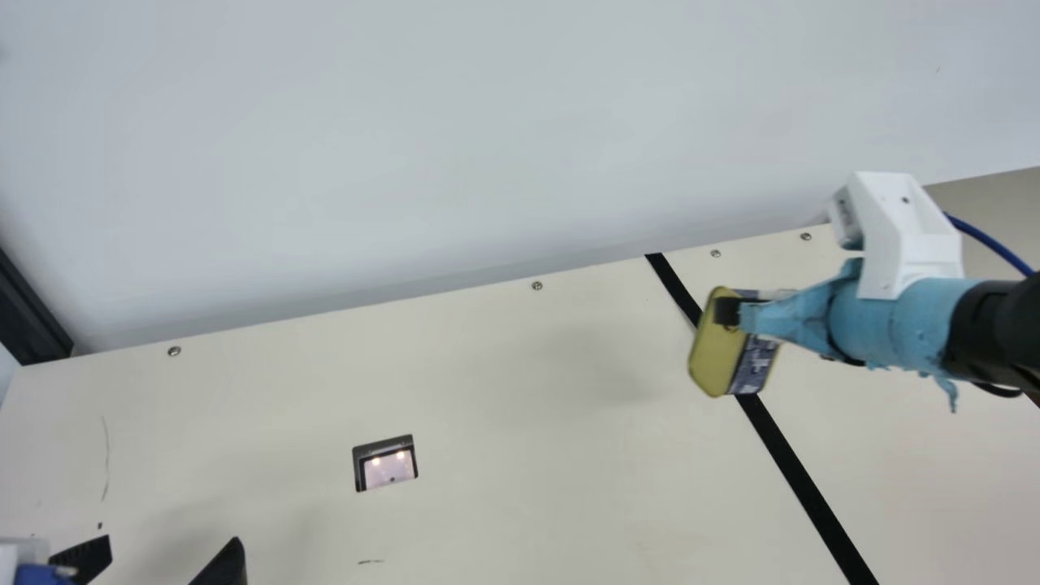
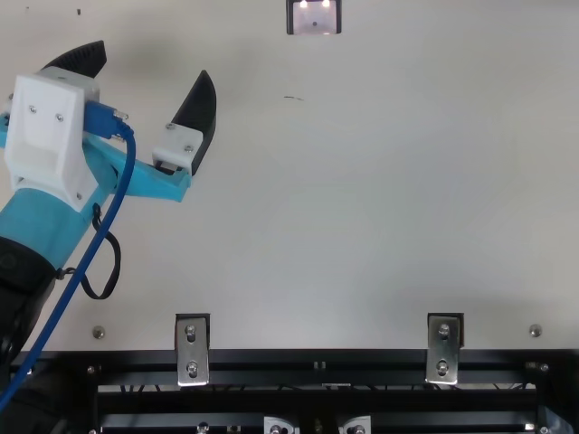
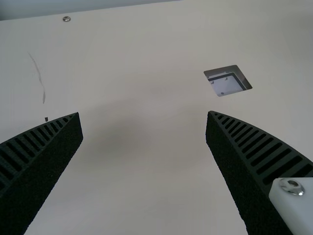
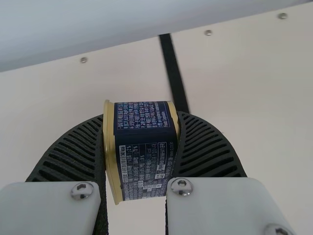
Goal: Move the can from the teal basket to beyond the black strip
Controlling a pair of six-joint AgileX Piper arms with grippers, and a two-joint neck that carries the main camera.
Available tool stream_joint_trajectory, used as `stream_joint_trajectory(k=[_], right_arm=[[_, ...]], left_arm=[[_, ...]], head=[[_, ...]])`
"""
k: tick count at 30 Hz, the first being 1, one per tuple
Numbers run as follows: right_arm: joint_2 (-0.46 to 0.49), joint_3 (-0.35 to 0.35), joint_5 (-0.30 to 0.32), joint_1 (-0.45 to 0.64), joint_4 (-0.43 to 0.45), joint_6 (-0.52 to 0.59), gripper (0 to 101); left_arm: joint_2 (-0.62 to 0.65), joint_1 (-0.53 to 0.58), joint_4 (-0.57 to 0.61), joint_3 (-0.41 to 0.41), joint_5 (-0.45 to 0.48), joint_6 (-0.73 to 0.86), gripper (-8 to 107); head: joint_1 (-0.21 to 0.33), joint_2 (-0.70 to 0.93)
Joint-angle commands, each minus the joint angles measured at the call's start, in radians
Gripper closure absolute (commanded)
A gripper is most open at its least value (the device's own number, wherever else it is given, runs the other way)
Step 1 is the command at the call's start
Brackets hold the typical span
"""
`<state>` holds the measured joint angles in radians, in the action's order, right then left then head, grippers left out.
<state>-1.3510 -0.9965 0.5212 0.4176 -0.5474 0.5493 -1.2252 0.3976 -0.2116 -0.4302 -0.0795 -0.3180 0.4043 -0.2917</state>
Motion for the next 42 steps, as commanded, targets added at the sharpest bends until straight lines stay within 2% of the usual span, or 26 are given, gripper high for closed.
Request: stream_joint_trajectory(k=[1,7,12,19,25,31,36,42], right_arm=[[-0.005,-0.002,-0.003,0.056,0.014,0.007,101],[-0.03,-0.022,0.014,0.15,0.056,0.032,101],[-0.066,-0.068,0.061,0.211,0.127,0.054,101],[-0.128,-0.173,0.18,0.251,0.273,0.082,101],[-0.177,-0.269,0.297,0.248,0.399,0.115,101],[-0.227,-0.345,0.383,0.225,0.512,0.149,101],[-0.261,-0.362,0.415,0.201,0.569,0.152,101],[-0.291,-0.33,0.423,0.169,0.618,0.135,101]], left_arm=[[0.0,0.0,0.0,0.0,0.0,0.0,9],[0.0,0.0,0.0,0.0,0.0,0.0,9],[0.0,0.0,0.0,0.0,0.0,0.0,9],[0.0,0.0,0.0,0.0,0.0,0.0,9],[0.0,0.0,0.0,0.0,0.0,0.0,9],[0.0,0.0,0.0,0.0,0.0,0.0,9],[0.0,0.0,0.0,0.0,0.0,0.0,9],[0.0,0.0,0.0,0.0,0.0,0.0,9]], head=[[0.032,-0.028],[0.032,-0.028],[0.032,-0.028],[0.032,-0.028],[0.032,-0.028],[0.032,-0.028],[0.032,-0.028],[0.032,-0.028]])
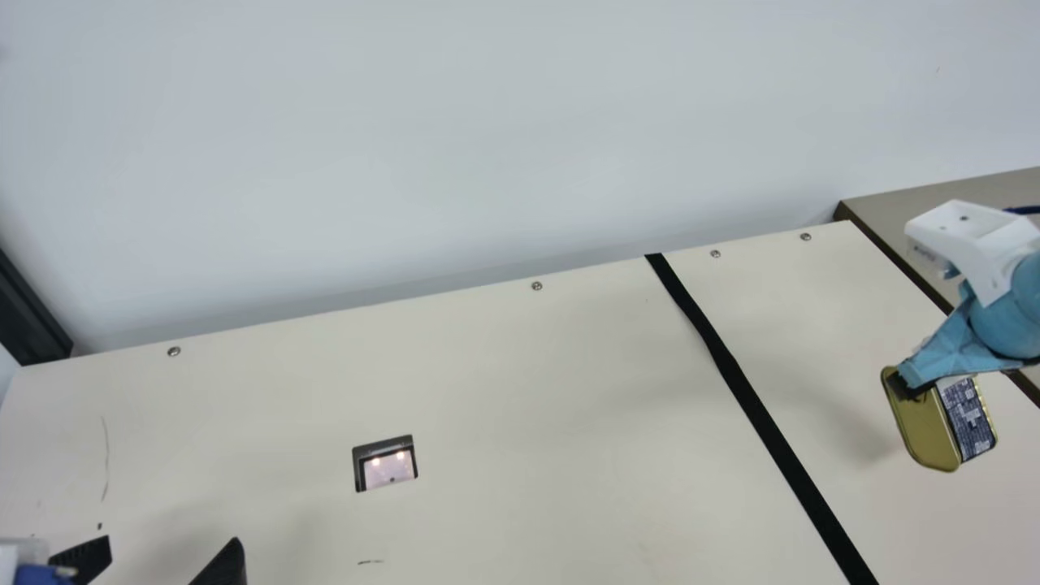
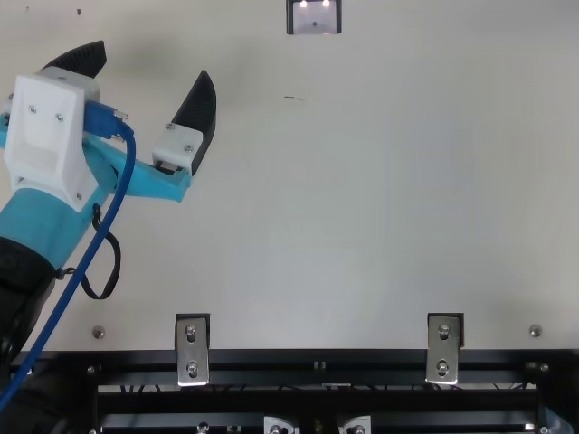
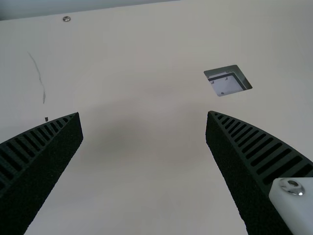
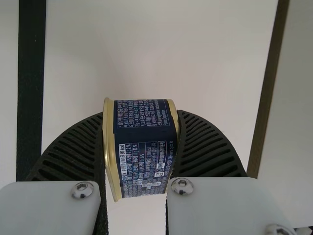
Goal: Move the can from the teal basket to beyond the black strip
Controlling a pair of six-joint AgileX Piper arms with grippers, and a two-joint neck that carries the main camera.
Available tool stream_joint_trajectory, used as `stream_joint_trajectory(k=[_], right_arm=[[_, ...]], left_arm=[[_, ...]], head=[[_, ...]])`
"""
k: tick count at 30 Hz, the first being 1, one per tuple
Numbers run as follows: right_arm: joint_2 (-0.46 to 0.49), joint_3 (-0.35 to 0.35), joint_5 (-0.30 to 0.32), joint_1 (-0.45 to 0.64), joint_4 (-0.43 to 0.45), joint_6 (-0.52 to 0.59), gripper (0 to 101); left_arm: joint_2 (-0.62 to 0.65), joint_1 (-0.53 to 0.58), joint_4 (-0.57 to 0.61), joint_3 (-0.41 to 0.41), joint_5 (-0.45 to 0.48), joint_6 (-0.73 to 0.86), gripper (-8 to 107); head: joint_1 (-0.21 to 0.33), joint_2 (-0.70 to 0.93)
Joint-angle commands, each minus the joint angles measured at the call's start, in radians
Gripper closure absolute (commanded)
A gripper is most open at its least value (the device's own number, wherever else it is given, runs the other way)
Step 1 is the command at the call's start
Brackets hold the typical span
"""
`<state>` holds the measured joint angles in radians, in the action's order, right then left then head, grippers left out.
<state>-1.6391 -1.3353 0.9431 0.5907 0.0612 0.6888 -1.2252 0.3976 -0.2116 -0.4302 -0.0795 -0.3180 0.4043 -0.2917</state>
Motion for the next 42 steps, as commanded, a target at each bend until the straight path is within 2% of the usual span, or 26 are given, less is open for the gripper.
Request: stream_joint_trajectory(k=[1,5,6,7,8,9,10,14,18,25,29,35,42], right_arm=[[-0.007,0.018,-0.001,-0.011,0.016,-0.01,101],[-0.022,0.053,-0.017,-0.033,0.042,-0.038,101],[-0.026,0.061,-0.023,-0.037,0.047,-0.047,96],[-0.031,0.069,-0.029,-0.041,0.051,-0.057,70],[-0.036,0.076,-0.036,-0.044,0.056,-0.068,68],[-0.039,0.083,-0.043,-0.047,0.061,-0.08,43],[-0.041,0.09,-0.049,-0.049,0.065,-0.091,0],[-0.045,0.098,-0.069,-0.056,0.064,-0.129,0],[-0.031,0.08,-0.079,-0.067,0.019,-0.141,0],[0.02,0.035,-0.09,-0.117,-0.122,-0.135,0],[0.044,0.03,-0.129,-0.156,-0.209,-0.132,0],[0.069,0.051,-0.188,-0.232,-0.344,-0.143,0],[0.099,0.099,-0.264,-0.339,-0.515,-0.131,0]], left_arm=[[0.0,0.0,0.0,0.0,0.0,0.0,9],[0.0,0.0,0.0,0.0,0.0,0.0,9],[0.0,0.0,0.0,0.0,0.0,0.0,9],[0.0,0.0,0.0,0.0,0.0,0.0,9],[0.0,0.0,0.0,0.0,0.0,0.0,9],[0.0,0.0,0.0,0.0,0.0,0.0,9],[0.0,0.0,0.0,0.0,0.0,0.0,9],[0.0,0.0,0.0,0.0,0.0,0.0,9],[0.0,0.0,0.0,0.0,0.0,0.0,9],[0.0,0.0,0.0,0.0,0.0,0.0,9],[0.0,0.0,0.0,0.0,0.0,0.0,9],[0.0,0.0,0.0,0.0,0.0,0.0,9],[0.0,0.0,0.0,0.0,0.0,0.0,9]], head=[[0.032,-0.028],[0.032,-0.028],[0.032,-0.028],[0.032,-0.028],[0.032,-0.028],[0.032,-0.028],[0.032,-0.028],[0.032,-0.028],[0.032,-0.028],[0.032,-0.028],[0.032,-0.027],[0.031,0.018],[0.032,0.161]])
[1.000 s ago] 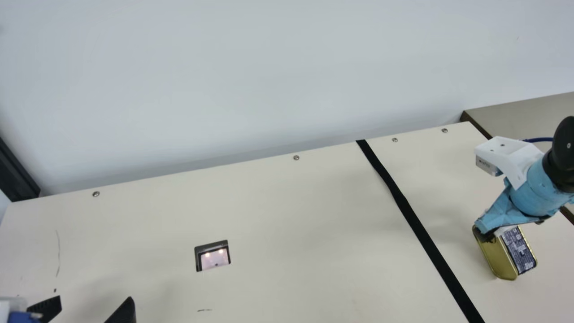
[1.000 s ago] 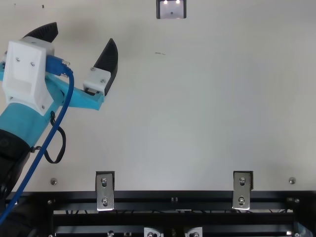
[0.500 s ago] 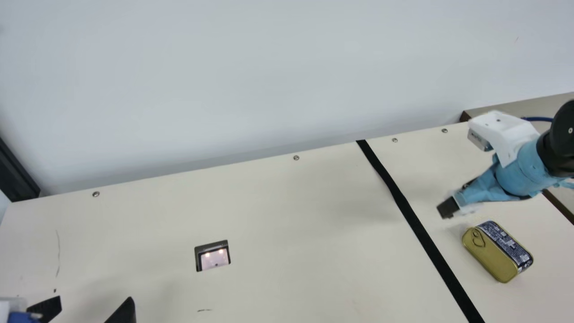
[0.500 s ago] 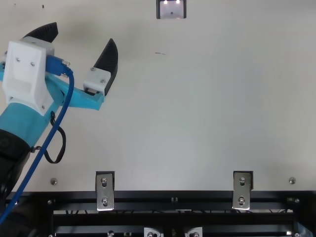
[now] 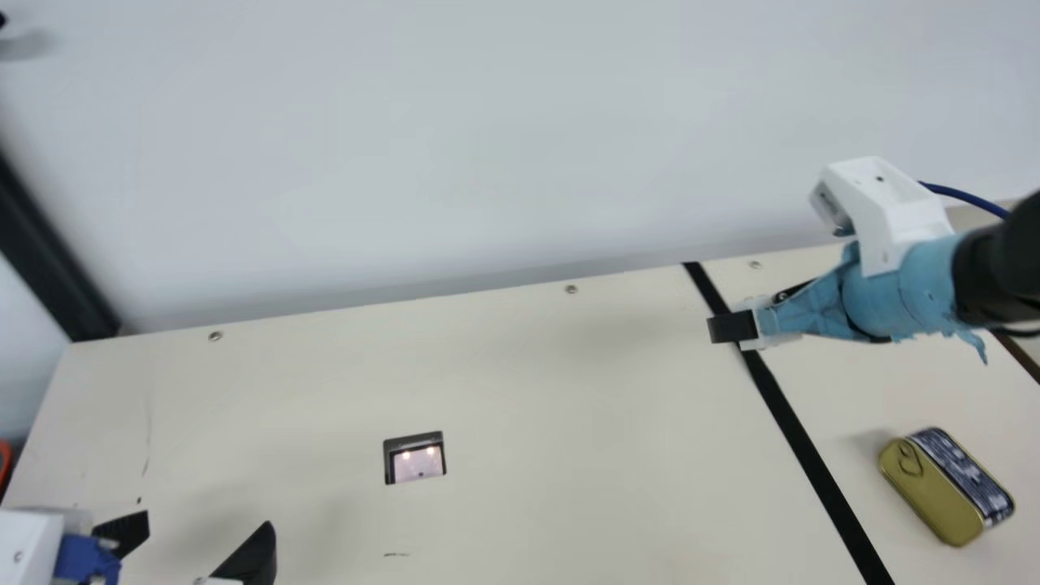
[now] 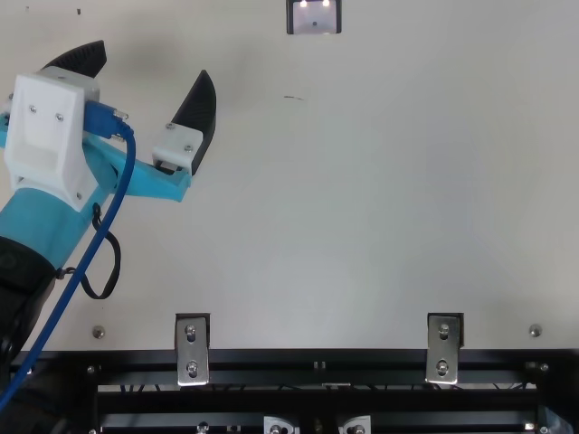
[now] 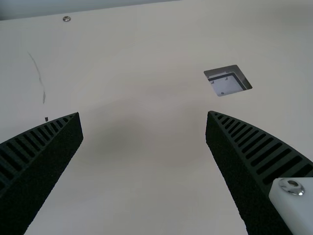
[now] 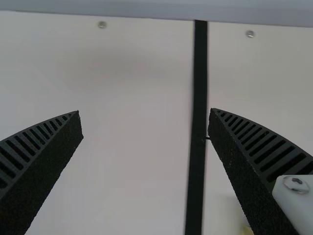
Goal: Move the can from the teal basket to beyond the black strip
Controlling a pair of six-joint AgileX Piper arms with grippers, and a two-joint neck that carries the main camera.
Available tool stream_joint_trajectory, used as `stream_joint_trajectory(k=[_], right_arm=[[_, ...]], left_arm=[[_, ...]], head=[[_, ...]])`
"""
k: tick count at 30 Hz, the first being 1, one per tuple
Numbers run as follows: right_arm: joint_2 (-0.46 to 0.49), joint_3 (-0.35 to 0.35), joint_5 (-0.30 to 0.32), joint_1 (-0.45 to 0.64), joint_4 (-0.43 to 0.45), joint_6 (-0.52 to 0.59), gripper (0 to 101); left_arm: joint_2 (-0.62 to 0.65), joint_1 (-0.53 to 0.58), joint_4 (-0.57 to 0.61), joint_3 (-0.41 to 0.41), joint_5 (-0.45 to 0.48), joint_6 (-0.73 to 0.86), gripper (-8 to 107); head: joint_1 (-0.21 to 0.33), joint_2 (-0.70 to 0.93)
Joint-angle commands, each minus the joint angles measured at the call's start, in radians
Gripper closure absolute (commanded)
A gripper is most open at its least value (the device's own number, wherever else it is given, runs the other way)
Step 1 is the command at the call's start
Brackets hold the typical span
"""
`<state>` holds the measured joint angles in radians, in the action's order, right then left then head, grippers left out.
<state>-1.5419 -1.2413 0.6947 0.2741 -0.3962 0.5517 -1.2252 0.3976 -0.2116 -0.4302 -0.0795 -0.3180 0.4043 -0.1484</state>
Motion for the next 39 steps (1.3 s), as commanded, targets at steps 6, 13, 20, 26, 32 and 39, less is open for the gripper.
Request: stream_joint_trajectory(k=[6,13,20,26,32,39], right_arm=[[0.021,0.043,-0.097,-0.118,-0.181,0.031,0],[0.046,0.096,-0.221,-0.213,-0.303,0.093,0],[0.101,0.176,-0.317,-0.286,-0.459,0.19,0],[0.168,0.264,-0.39,-0.332,-0.567,0.267,0],[0.255,0.36,-0.474,-0.372,-0.654,0.34,0],[0.374,0.475,-0.56,-0.407,-0.701,0.38,0]], left_arm=[[0.0,0.0,0.0,0.0,0.0,0.0,9],[0.0,0.0,0.0,0.0,0.0,0.0,9],[0.0,0.0,0.0,0.0,0.0,0.0,9],[-0.001,0.001,0.012,0.0,-0.001,0.011,9],[0.021,-0.048,0.023,0.002,-0.008,0.07,9],[0.114,-0.142,0.053,0.044,-0.046,0.176,9]], head=[[0.032,0.13],[0.032,0.217],[0.032,0.222],[0.032,0.222],[0.032,0.222],[0.032,0.222]])
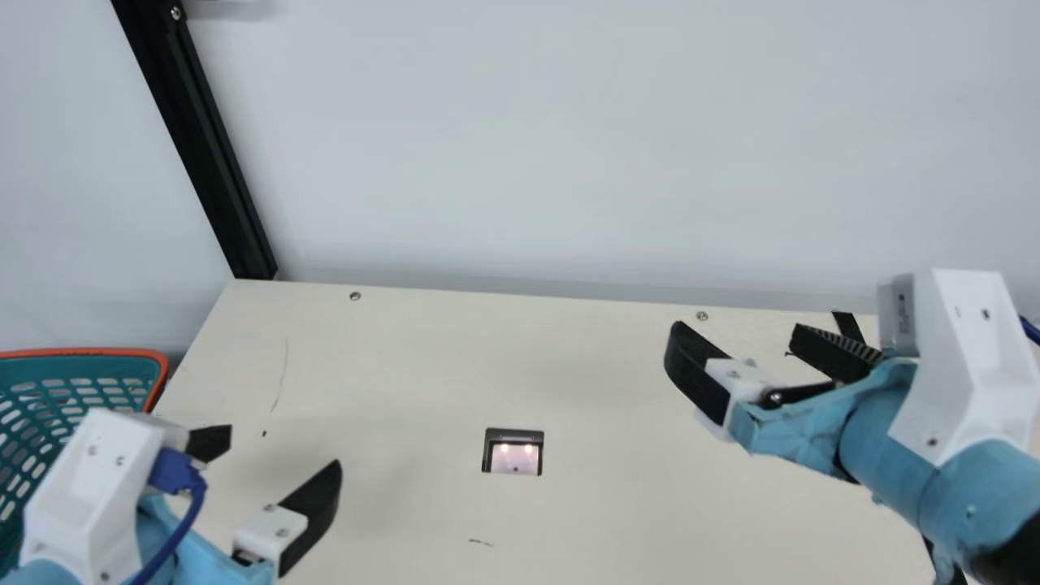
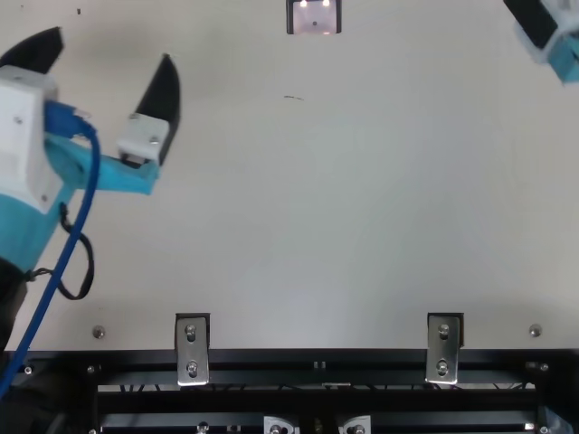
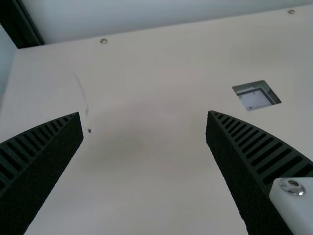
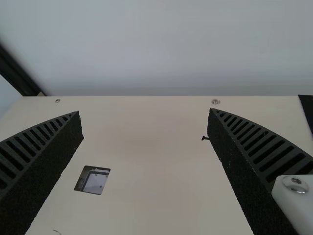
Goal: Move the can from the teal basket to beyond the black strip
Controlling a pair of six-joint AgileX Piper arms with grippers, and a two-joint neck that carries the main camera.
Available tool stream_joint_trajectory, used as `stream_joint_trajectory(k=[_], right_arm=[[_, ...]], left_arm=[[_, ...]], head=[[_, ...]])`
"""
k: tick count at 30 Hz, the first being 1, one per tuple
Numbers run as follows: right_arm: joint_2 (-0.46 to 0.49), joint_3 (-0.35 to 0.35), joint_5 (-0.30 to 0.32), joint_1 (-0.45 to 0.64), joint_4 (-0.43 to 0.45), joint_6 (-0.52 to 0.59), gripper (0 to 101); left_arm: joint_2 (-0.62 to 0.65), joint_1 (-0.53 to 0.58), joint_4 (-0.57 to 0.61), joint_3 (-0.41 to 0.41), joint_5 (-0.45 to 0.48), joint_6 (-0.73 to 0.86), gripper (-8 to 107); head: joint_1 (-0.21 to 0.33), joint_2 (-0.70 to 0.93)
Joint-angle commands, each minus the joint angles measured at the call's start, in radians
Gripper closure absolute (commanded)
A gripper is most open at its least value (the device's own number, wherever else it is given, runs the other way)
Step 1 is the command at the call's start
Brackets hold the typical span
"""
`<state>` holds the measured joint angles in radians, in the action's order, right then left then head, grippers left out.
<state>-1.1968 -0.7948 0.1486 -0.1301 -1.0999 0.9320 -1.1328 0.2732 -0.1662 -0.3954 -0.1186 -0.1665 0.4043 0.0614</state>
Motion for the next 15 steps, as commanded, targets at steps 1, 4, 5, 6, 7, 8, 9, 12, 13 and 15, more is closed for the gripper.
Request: stream_joint_trajectory(k=[1,4,5,6,7,8,9,12,13,15], right_arm=[[0.048,0.046,-0.026,-0.008,0.002,0.001,0],[0.104,0.1,-0.062,-0.026,0.016,-0.011,0],[0.124,0.119,-0.075,-0.034,0.025,-0.018,0],[0.144,0.139,-0.089,-0.041,0.036,-0.028,0],[0.163,0.16,-0.101,-0.048,0.047,-0.038,0],[0.183,0.181,-0.113,-0.055,0.059,-0.049,0],[0.202,0.202,-0.125,-0.062,0.074,-0.064,0],[0.259,0.266,-0.157,-0.073,0.117,-0.103,0],[0.277,0.285,-0.164,-0.074,0.131,-0.116,0],[0.313,0.323,-0.177,-0.071,0.162,-0.142,0]], left_arm=[[0.041,-0.03,0.014,0.02,-0.015,0.041,9],[0.101,-0.064,0.041,0.057,-0.038,0.091,9],[0.123,-0.075,0.05,0.071,-0.044,0.107,9],[0.147,-0.084,0.062,0.086,-0.05,0.124,9],[0.172,-0.093,0.073,0.102,-0.055,0.14,9],[0.197,-0.101,0.083,0.118,-0.058,0.154,9],[0.224,-0.108,0.095,0.136,-0.062,0.168,9],[0.311,-0.128,0.126,0.188,-0.07,0.209,9],[0.342,-0.134,0.135,0.204,-0.07,0.22,9],[0.405,-0.145,0.153,0.235,-0.066,0.241,9]], head=[[0.032,0.012],[0.032,0.012],[0.032,0.012],[0.032,0.012],[0.032,0.012],[0.032,0.012],[0.032,0.012],[0.032,0.012],[0.032,0.012],[0.032,0.012]])
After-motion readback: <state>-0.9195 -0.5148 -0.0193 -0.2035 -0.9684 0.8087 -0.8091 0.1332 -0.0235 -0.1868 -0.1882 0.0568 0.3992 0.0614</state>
